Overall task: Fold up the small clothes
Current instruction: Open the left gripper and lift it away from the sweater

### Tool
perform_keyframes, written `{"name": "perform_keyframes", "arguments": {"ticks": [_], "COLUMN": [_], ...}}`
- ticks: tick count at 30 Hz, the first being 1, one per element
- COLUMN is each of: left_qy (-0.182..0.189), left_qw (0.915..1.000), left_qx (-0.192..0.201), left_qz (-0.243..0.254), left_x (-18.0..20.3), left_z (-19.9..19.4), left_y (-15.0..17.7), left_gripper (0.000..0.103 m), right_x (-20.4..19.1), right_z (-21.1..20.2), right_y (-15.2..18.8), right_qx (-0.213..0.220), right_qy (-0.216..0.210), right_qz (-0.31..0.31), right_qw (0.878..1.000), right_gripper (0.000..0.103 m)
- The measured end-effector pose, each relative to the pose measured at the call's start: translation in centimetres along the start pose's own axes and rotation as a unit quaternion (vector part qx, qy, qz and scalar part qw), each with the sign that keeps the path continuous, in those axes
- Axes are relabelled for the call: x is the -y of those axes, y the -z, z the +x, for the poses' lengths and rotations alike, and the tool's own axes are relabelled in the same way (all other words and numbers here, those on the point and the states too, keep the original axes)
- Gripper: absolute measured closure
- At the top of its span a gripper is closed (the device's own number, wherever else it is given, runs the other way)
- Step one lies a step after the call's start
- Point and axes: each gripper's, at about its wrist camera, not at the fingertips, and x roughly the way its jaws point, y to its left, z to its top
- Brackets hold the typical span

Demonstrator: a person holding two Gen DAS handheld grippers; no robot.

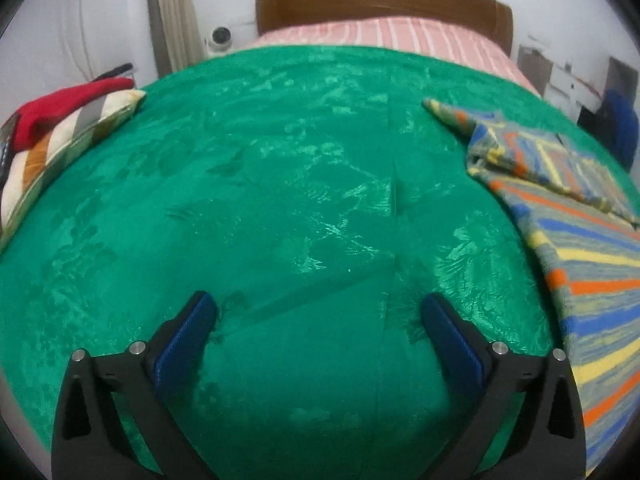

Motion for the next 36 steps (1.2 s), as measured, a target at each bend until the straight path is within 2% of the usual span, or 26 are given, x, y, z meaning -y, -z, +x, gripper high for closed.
{"name": "perform_keyframes", "arguments": {"ticks": [3,36], "left_qy": [-0.014,-0.018], "left_qw": [0.9998,0.9997], "left_qx": [0.005,0.011], "left_qz": [0.011,0.014], "left_x": [0.64,0.85], "left_z": [0.19,-0.15], "left_y": [-0.13,0.22], "left_gripper": [0.000,0.000], "right_x": [-0.17,-0.13], "right_z": [0.05,0.00], "right_y": [0.03,0.08], "right_qx": [0.000,0.003], "right_qy": [0.006,0.009], "right_qz": [-0.004,-0.004], "right_qw": [1.000,1.000], "right_gripper": [0.018,0.018]}}
